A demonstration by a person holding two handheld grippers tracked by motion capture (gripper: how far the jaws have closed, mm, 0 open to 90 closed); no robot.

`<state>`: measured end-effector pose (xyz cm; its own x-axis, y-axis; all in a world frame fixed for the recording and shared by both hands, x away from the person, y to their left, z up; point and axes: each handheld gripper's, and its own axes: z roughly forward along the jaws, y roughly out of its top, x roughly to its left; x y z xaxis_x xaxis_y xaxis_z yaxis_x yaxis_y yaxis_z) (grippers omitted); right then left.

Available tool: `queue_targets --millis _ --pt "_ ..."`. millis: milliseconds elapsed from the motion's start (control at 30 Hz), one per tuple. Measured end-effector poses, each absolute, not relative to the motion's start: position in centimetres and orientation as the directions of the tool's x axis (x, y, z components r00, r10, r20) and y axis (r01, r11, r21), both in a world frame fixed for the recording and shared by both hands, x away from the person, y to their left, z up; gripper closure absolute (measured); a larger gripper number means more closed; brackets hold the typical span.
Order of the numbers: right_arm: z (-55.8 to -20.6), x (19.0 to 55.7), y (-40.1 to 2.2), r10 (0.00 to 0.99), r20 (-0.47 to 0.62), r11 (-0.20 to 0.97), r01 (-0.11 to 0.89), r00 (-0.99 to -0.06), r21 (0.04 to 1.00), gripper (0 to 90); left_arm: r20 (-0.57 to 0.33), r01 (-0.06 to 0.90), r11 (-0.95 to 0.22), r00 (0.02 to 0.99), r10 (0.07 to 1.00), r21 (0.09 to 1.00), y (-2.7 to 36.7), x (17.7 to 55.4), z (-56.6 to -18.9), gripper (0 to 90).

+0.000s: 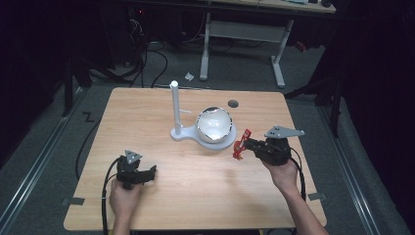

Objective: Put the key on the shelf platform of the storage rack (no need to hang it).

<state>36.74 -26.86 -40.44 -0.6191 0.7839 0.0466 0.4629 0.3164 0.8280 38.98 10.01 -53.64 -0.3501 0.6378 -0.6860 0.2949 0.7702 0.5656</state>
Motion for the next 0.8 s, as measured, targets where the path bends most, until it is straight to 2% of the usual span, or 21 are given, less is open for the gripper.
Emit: queue_targets --millis 800 --pt "-37.3 40.5 -25.3 0.767 0.049 0.303 0.429 -0.64 0.851 81.2 -0.69 0.289 0.778 -0.359 0.628 0.558 9.9 39.0 -53.6 15.7"
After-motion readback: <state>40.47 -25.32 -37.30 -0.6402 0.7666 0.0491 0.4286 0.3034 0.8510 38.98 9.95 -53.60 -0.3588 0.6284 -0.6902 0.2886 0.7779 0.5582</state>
